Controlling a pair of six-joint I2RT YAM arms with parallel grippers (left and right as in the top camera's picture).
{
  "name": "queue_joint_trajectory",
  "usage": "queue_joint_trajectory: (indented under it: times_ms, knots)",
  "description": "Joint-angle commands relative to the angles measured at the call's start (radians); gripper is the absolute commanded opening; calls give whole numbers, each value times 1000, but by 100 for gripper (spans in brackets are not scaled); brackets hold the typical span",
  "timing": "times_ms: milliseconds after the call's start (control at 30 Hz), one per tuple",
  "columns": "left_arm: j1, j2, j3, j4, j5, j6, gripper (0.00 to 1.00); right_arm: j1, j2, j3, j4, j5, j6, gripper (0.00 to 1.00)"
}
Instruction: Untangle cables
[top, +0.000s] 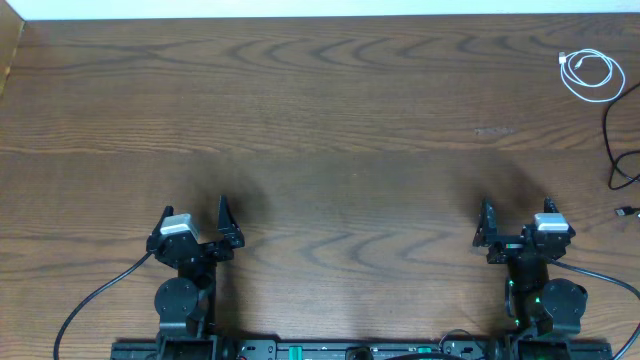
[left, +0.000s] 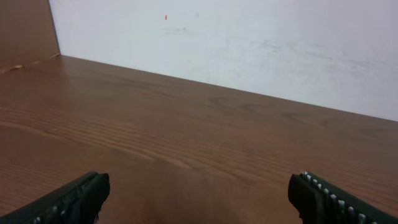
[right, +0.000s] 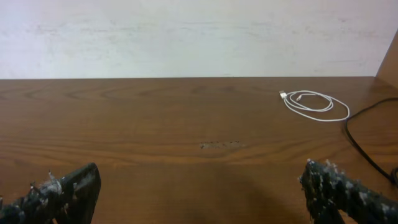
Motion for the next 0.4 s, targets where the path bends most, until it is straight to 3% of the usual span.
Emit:
queue_joint_trajectory:
  times_ms: [0, 367]
  knots:
    - [6, -6, -13, -48, -7, 16, 97, -3, -4, -1, -4, 1, -8, 99]
    - [6, -6, -14, -48, -7, 16, 97, -3, -4, -1, -4, 1, -8, 99]
